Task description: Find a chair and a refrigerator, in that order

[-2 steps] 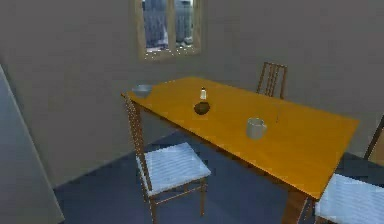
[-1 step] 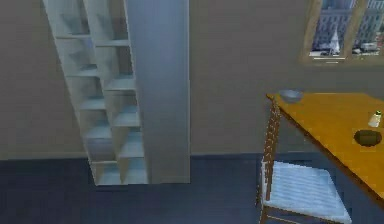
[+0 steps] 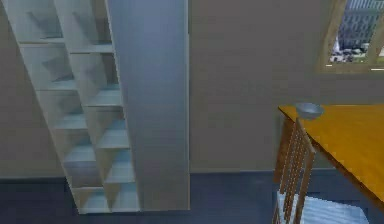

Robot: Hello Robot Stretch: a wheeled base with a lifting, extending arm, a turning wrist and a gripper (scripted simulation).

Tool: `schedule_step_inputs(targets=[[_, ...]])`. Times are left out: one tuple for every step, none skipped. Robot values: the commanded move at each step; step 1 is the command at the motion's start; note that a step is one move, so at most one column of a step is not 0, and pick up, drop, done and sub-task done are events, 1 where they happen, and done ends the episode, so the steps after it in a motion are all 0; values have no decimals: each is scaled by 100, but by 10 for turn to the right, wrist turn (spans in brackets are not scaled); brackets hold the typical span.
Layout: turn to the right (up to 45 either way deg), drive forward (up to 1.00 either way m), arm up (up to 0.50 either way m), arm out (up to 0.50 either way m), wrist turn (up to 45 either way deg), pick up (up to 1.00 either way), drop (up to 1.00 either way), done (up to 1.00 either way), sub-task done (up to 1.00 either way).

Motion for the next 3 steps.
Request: schedule_step_inputs(targets=[[420,0,0,0,0,0,0,0,0],[0,0,0,0,0,0,0,0,100],[-450,0,0,0,0,0,0,0,0]])
